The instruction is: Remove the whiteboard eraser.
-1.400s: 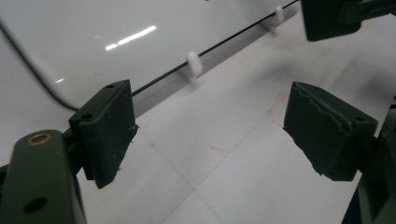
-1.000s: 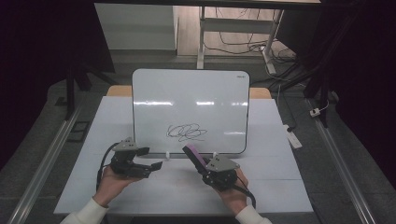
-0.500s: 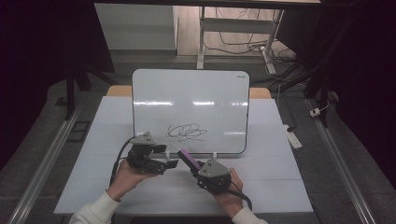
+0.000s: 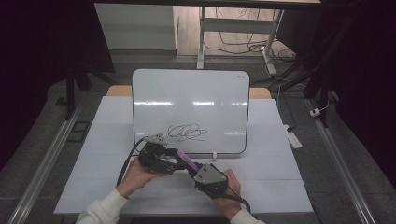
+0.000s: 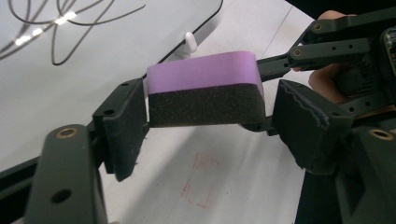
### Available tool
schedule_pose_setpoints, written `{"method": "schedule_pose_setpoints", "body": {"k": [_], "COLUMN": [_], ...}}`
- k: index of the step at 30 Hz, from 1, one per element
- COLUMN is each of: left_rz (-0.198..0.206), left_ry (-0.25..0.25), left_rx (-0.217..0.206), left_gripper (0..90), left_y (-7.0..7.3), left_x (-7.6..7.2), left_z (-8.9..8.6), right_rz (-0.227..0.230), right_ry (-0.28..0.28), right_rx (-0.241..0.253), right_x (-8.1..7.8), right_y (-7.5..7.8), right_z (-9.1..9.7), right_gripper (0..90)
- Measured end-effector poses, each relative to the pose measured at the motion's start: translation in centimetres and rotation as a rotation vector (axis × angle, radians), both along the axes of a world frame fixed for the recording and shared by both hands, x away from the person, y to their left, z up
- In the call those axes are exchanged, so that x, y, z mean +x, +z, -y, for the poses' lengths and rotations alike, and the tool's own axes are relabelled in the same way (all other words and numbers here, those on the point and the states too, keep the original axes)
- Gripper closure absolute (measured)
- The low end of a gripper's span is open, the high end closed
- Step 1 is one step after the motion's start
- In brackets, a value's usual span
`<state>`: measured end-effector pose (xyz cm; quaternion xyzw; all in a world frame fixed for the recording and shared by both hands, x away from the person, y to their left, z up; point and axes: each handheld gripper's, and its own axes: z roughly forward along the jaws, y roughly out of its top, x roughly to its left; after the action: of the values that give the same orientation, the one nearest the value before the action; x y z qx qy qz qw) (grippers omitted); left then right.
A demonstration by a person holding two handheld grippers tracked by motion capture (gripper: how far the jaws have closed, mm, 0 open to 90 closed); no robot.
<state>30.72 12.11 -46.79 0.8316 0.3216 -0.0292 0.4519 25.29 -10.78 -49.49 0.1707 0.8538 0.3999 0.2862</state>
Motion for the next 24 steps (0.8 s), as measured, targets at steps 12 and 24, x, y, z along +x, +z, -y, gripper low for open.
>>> {"method": "schedule_pose_setpoints", "body": {"k": [12,24], "left_rz": [-0.006,0.038], "left_ry": [0.003,-0.006], "left_rx": [0.012,0.028], "left_gripper": [37.4,38.2], "left_y": [-0.3,-0.3], "left_x": [0.0,-0.4], "left_z": [-0.1,-0.3], "right_rz": [0.022,-0.132], "right_ry": [0.009,0.077], "right_rx": [-0.028,0.099], "right_x": [-0.1,1.1], "right_y": [-0.2,0.7], "right_z": [0.0,1.1], "right_gripper": [62.4,39.1]}}
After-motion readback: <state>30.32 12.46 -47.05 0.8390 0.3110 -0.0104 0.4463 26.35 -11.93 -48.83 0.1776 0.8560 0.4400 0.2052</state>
